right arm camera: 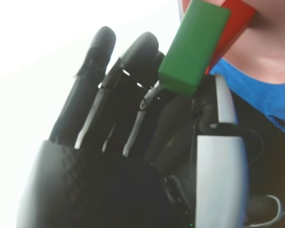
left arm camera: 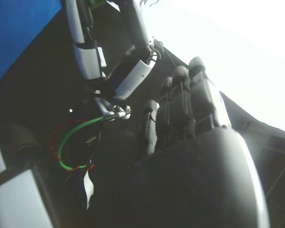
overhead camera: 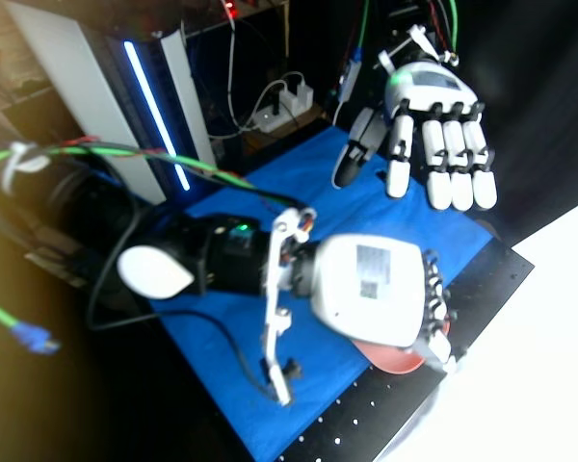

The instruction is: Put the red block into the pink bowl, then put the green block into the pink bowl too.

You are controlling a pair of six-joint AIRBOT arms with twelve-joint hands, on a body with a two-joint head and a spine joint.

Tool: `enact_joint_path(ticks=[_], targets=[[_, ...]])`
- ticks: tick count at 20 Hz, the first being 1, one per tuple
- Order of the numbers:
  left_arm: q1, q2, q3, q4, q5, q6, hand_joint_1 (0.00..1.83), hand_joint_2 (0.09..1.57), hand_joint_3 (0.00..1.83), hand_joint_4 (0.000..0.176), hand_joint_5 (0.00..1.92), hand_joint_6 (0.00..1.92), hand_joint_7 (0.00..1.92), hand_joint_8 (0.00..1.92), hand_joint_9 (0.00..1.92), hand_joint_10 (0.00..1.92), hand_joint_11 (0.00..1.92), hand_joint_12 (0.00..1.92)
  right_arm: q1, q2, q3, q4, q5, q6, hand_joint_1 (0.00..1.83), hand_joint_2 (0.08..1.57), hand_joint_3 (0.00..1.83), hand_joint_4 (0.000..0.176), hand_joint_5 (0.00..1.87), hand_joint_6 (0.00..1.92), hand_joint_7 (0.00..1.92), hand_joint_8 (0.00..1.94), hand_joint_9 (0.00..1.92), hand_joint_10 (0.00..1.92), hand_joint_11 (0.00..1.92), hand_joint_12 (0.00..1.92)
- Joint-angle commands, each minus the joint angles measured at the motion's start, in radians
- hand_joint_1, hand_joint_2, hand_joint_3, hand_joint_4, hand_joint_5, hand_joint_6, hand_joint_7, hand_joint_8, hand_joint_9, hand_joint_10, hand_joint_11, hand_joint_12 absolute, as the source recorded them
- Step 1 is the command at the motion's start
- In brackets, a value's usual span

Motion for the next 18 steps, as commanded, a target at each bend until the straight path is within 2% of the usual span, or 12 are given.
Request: enact_joint_path(ticks=[1, 4, 5, 6, 7, 8, 9, 14, 15, 16, 17, 18], targets=[[-0.011, 0.007, -0.001, -0.022, -0.121, -0.002, 0.77, 0.72, 0.00, 0.162, 0.02, 0.00, 0.12, 0.00, 0.10, 0.00, 0.07, 0.03, 0.013, 0.001, 0.008, 0.023, 0.100, 0.002, 1.27, 1.11, 0.00, 0.000, 0.98, 0.70, 1.04, 1.13, 1.08, 0.85, 0.88, 1.44], [-0.011, 0.007, -0.002, -0.022, -0.120, -0.003, 0.78, 0.73, 0.00, 0.165, 0.03, 0.00, 0.13, 0.00, 0.10, 0.00, 0.07, 0.03, 0.013, -0.002, 0.010, 0.022, 0.097, 0.002, 1.26, 1.11, 0.00, 0.000, 0.94, 0.78, 1.06, 1.10, 1.07, 0.77, 0.84, 1.40], [-0.011, 0.007, -0.002, -0.022, -0.120, -0.003, 0.77, 0.73, 0.00, 0.161, 0.02, 0.00, 0.13, 0.00, 0.10, 0.00, 0.06, 0.02, 0.013, -0.002, 0.010, 0.022, 0.096, 0.002, 1.07, 1.09, 0.00, 0.000, 0.84, 0.39, 1.15, 0.49, 1.13, 0.80, 0.90, 1.44], [-0.011, 0.006, -0.002, -0.022, -0.120, -0.003, 0.77, 0.73, 0.00, 0.161, 0.02, 0.00, 0.13, 0.00, 0.10, 0.00, 0.06, 0.02, 0.013, -0.002, 0.010, 0.022, 0.096, 0.002, 1.07, 1.09, 0.00, 0.000, 0.84, 0.39, 1.15, 0.49, 1.13, 0.80, 0.90, 1.44], [-0.010, 0.006, -0.002, -0.022, -0.120, -0.003, 0.76, 0.73, 0.00, 0.167, 0.01, 0.00, 0.12, 0.00, 0.08, 0.00, 0.05, 0.01, 0.012, -0.002, 0.010, 0.022, 0.095, 0.002, 0.96, 0.97, 0.00, 0.000, 0.73, 0.02, 1.20, 0.28, 1.13, 0.77, 0.91, 1.44], [-0.010, 0.006, -0.002, -0.023, -0.120, -0.003, 0.76, 0.73, 0.00, 0.167, 0.01, 0.00, 0.12, 0.00, 0.08, 0.00, 0.05, 0.01, 0.012, -0.002, 0.010, 0.022, 0.095, 0.003, 0.96, 0.97, 0.00, 0.000, 0.73, 0.02, 1.20, 0.28, 1.13, 0.77, 0.91, 1.44], [-0.010, 0.006, -0.002, -0.023, -0.119, -0.003, 0.76, 0.71, 0.00, 0.176, 0.01, 0.00, 0.12, 0.00, 0.09, 0.00, 0.05, 0.01, 0.011, -0.003, 0.010, 0.022, 0.095, 0.003, 0.87, 0.92, 0.00, 0.000, 0.60, 0.00, 1.02, 0.03, 1.05, 0.33, 0.83, 1.27], [-0.010, 0.004, -0.001, -0.028, -0.120, -0.003, 0.75, 0.71, 0.00, 0.171, 0.01, 0.00, 0.13, 0.00, 0.10, 0.01, 0.06, 0.02, 0.006, -0.004, 0.008, 0.022, 0.094, 0.007, 0.87, 0.86, 0.00, 0.000, 0.41, 0.00, 0.81, 0.00, 0.95, 0.01, 0.57, 1.23], [-0.010, 0.002, 0.001, -0.031, -0.121, -0.003, 0.78, 0.71, 0.00, 0.175, 0.02, 0.00, 0.14, 0.00, 0.10, 0.01, 0.05, 0.01, 0.006, -0.004, 0.008, 0.022, 0.094, 0.009, 0.85, 0.82, 0.00, 0.006, 0.32, 0.00, 0.65, 0.00, 0.72, 0.00, 0.26, 1.32], [-0.010, 0.000, 0.002, -0.036, -0.120, -0.003, 0.79, 0.70, 0.00, 0.176, 0.03, 0.01, 0.15, 0.01, 0.12, 0.01, 0.07, 0.02, 0.006, -0.004, 0.008, 0.022, 0.094, 0.012, 0.89, 0.80, 0.00, 0.000, 0.31, 0.00, 0.46, 0.00, 0.48, 0.00, 0.05, 1.21], [-0.010, -0.002, 0.006, -0.044, -0.119, -0.003, 0.79, 0.71, 0.00, 0.159, 0.04, 0.01, 0.17, 0.01, 0.14, 0.02, 0.08, 0.02, 0.006, -0.004, 0.007, 0.022, 0.094, 0.019, 0.82, 0.80, 0.00, 0.045, 0.24, 0.01, 0.28, 0.01, 0.29, 0.01, 0.01, 0.88], [-0.010, -0.003, 0.008, -0.049, -0.115, -0.003, 0.79, 0.71, 0.00, 0.155, 0.05, 0.00, 0.18, 0.01, 0.15, 0.01, 0.09, 0.02, 0.006, -0.003, 0.009, -0.003, 0.094, 0.055, 0.81, 0.80, 0.00, 0.059, 0.22, 0.00, 0.24, 0.01, 0.25, 0.01, 0.00, 0.77]])
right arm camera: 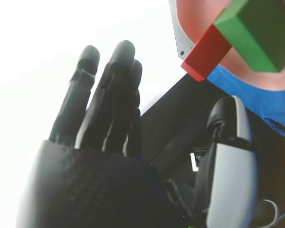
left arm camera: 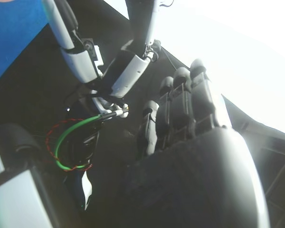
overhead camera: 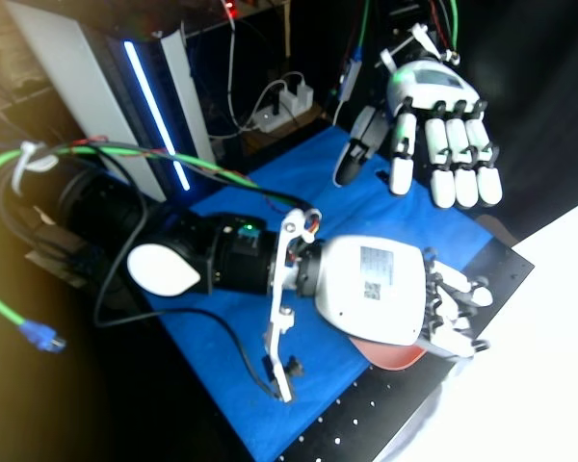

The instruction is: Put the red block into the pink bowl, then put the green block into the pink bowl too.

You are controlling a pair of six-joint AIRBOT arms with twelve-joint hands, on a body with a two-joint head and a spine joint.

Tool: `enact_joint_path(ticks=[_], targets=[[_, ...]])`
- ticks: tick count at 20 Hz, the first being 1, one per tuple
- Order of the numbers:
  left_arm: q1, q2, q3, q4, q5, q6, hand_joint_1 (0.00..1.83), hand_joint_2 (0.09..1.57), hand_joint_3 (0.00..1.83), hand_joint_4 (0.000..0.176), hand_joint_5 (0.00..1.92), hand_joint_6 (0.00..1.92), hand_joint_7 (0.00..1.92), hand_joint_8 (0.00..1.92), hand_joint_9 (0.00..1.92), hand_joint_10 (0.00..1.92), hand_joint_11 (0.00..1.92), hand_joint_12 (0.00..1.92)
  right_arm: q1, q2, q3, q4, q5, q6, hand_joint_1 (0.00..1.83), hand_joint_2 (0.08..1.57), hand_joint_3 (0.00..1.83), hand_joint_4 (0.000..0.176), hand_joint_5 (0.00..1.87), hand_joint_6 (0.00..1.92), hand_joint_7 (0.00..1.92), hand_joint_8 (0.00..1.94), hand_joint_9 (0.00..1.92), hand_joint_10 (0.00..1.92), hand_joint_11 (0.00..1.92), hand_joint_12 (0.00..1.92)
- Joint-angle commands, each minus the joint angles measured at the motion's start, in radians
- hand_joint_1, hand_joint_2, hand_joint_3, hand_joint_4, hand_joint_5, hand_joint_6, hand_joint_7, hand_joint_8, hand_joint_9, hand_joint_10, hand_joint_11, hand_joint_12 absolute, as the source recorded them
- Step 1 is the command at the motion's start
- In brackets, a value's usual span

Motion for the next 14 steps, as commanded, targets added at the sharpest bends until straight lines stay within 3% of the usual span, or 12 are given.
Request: enact_joint_path(ticks=[1, 5, 6, 7, 8, 10, 11, 12, 13, 14], targets=[[-0.010, -0.002, 0.005, -0.027, -0.112, -0.003, 0.76, 0.72, 0.01, 0.111, 0.03, 0.00, 0.18, 0.00, 0.19, 0.02, 0.08, 0.02, 0.008, 0.001, 0.003, 0.009, 0.108, 0.018, 0.37, 0.99, 0.01, 0.077, 0.17, 0.00, 0.45, 0.00, 0.49, 0.03, 0.11, 1.13], [0.004, -0.003, 0.024, -0.066, -0.100, -0.003, 0.76, 0.73, 0.00, 0.104, 0.02, 0.00, 0.18, 0.00, 0.20, 0.01, 0.08, 0.02, 0.009, 0.031, -0.008, 0.009, 0.108, 0.029, 0.31, 1.04, 0.00, 0.080, 0.16, 0.00, 0.46, 0.00, 0.49, 0.01, 0.11, 1.12], [0.006, -0.005, 0.031, -0.077, -0.094, -0.003, 0.76, 0.73, 0.01, 0.146, 0.00, 0.00, 0.15, 0.00, 0.19, 0.01, 0.07, 0.01, 0.009, 0.045, -0.016, 0.011, 0.108, 0.029, 0.18, 1.04, 0.00, 0.068, 0.18, 0.00, 0.40, 0.00, 0.40, 0.00, 0.02, 1.06], [0.008, -0.007, 0.037, -0.085, -0.089, -0.003, 0.78, 0.73, 0.00, 0.160, 0.00, 0.00, 0.16, 0.00, 0.18, 0.00, 0.05, 0.00, 0.010, 0.057, -0.022, 0.012, 0.108, 0.029, 0.13, 1.03, 0.00, 0.075, 0.18, 0.00, 0.45, 0.01, 0.40, 0.00, 0.00, 1.07], [0.009, -0.009, 0.043, -0.094, -0.084, -0.003, 0.79, 0.71, 0.00, 0.173, 0.01, 0.00, 0.18, 0.01, 0.18, 0.00, 0.05, 0.00, 0.012, 0.069, -0.029, 0.012, 0.108, 0.029, 0.08, 1.04, 0.00, 0.071, 0.17, 0.00, 0.51, 0.01, 0.47, 0.02, 0.00, 1.25], [0.014, -0.010, 0.051, -0.111, -0.081, -0.003, 0.79, 0.70, 0.00, 0.176, 0.03, 0.01, 0.21, 0.02, 0.19, 0.01, 0.04, 0.01, 0.017, 0.093, -0.048, 0.013, 0.109, 0.029, 0.03, 1.04, 0.00, 0.087, 0.16, 0.00, 0.55, 0.01, 0.53, 0.03, 0.00, 1.35], [0.017, -0.010, 0.053, -0.118, -0.081, -0.003, 0.78, 0.70, 0.00, 0.164, 0.02, 0.01, 0.21, 0.01, 0.19, 0.01, 0.09, 0.03, 0.018, 0.098, -0.052, 0.013, 0.109, 0.029, 0.04, 1.03, 0.00, 0.110, 0.15, 0.00, 0.42, 0.00, 0.46, 0.01, 0.00, 1.29], [0.021, -0.010, 0.055, -0.123, -0.081, -0.003, 0.76, 0.71, 0.00, 0.157, 0.02, 0.00, 0.21, 0.01, 0.21, 0.01, 0.12, 0.04, 0.018, 0.103, -0.057, 0.013, 0.110, 0.029, 0.07, 1.03, 0.00, 0.119, 0.13, 0.00, 0.33, 0.00, 0.38, 0.00, 0.00, 1.17], [0.024, -0.009, 0.056, -0.125, -0.080, -0.003, 0.75, 0.71, 0.00, 0.165, 0.02, 0.00, 0.21, 0.01, 0.21, 0.01, 0.13, 0.05, 0.019, 0.113, -0.066, 0.013, 0.111, 0.029, 0.07, 1.01, 0.00, 0.125, 0.12, 0.00, 0.30, 0.00, 0.36, 0.00, 0.00, 1.05], [0.025, -0.006, 0.056, -0.130, -0.081, -0.003, 0.74, 0.72, 0.00, 0.166, 0.02, 0.00, 0.20, 0.00, 0.21, 0.01, 0.13, 0.05, 0.023, 0.129, -0.081, 0.013, 0.112, 0.029, 0.08, 0.97, 0.00, 0.104, 0.11, 0.00, 0.41, 0.01, 0.41, 0.01, 0.00, 1.02]])
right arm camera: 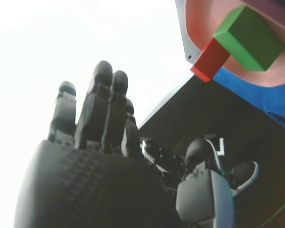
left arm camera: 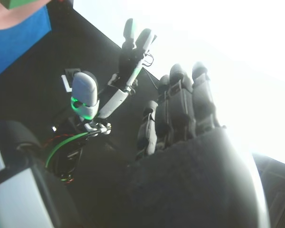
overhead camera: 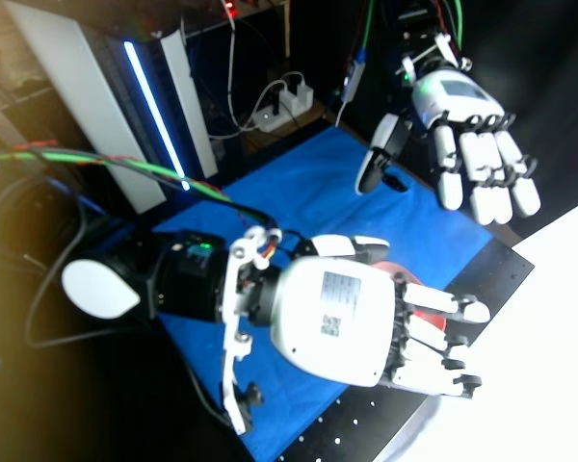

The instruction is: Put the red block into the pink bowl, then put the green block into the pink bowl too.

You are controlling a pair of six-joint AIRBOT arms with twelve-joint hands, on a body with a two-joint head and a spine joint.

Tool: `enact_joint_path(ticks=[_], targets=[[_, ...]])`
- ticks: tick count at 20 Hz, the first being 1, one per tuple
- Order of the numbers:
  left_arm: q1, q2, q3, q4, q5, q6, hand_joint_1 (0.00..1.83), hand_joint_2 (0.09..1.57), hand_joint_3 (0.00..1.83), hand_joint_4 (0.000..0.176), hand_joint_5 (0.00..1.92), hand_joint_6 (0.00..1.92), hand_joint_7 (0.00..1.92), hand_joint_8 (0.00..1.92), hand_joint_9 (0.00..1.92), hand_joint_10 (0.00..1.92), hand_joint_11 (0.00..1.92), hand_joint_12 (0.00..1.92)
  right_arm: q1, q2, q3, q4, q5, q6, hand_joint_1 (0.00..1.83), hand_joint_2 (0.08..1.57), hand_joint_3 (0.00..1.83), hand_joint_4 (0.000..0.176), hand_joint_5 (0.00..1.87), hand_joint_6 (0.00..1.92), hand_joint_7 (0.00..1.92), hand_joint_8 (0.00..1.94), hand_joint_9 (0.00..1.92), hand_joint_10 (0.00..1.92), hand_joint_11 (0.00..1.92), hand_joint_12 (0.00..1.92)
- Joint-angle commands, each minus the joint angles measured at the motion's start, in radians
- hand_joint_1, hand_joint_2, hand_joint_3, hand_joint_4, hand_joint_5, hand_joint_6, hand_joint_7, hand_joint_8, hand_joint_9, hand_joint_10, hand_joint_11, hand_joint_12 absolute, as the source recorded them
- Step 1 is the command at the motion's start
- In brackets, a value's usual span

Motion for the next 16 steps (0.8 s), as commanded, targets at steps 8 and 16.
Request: enact_joint_path(ticks=[8, 16], targets=[[0.077, 0.029, 0.013, -0.201, -0.222, -0.002, 0.71, 0.72, 0.00, 0.176, 0.06, 0.01, 0.17, 0.00, 0.18, 0.00, 0.05, 0.02, 0.050, 0.166, -0.143, 0.038, 0.135, 0.002, 0.23, 0.90, 0.00, 0.122, 0.05, 0.00, 0.28, 0.00, 0.45, 0.00, 0.00, 0.99], [0.280, 0.197, -0.117, -0.378, -0.480, -0.001, 0.75, 0.85, 0.01, 0.176, 0.00, 0.00, 0.07, 0.00, 0.05, 0.00, 0.00, 0.00, 0.050, 0.401, -0.365, 0.105, 0.215, -0.098, 0.54, 0.96, 0.00, 0.102, 0.00, 0.00, 0.17, 0.00, 0.33, 0.00, 0.00, 1.04]])
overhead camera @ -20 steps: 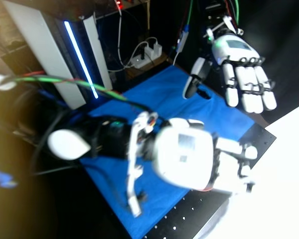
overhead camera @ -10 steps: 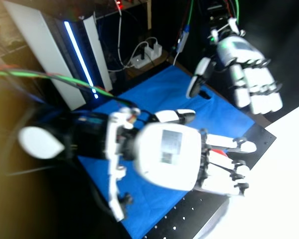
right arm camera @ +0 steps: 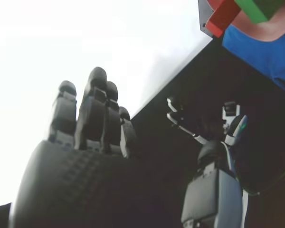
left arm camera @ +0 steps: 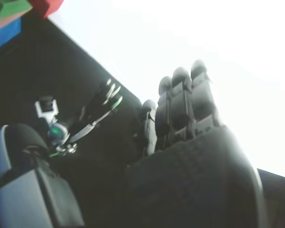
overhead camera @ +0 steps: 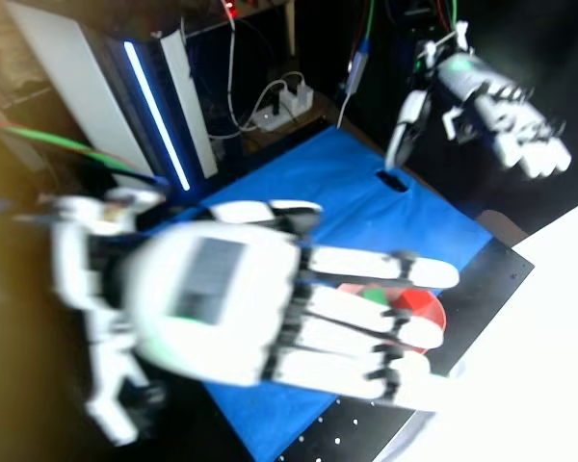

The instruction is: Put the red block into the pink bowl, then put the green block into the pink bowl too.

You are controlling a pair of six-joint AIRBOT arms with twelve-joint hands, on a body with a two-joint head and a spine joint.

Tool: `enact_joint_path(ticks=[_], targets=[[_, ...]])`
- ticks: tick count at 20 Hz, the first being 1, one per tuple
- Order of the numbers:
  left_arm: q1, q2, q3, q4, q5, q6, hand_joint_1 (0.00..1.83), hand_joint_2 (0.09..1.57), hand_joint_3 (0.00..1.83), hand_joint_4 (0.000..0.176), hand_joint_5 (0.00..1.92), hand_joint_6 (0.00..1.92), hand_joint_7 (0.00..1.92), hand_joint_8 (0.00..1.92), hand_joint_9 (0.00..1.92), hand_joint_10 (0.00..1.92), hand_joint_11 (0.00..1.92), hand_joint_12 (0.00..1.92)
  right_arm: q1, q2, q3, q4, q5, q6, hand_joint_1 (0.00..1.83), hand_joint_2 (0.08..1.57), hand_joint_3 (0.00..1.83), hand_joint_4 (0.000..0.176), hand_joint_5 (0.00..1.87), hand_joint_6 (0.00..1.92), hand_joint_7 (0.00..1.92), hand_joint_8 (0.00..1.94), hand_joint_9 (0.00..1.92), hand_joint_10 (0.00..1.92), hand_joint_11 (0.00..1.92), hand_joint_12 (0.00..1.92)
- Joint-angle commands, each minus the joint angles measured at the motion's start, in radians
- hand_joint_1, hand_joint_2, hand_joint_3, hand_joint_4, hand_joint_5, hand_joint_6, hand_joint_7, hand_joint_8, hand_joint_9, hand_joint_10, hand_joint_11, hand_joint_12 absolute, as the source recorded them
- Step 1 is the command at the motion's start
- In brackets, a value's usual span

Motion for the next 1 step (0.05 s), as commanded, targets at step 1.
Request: enact_joint_path(ticks=[1], targets=[[0.036, 0.020, -0.018, -0.040, -0.229, -0.002, 0.78, 0.87, 0.01, 0.170, 0.00, 0.00, 0.03, 0.00, 0.01, 0.00, 0.00, 0.00, 0.015, 0.050, -0.040, 0.073, 0.142, -0.057, 0.56, 0.97, 0.00, 0.099, 0.00, 0.00, 0.17, 0.00, 0.32, 0.00, 0.00, 1.04]])
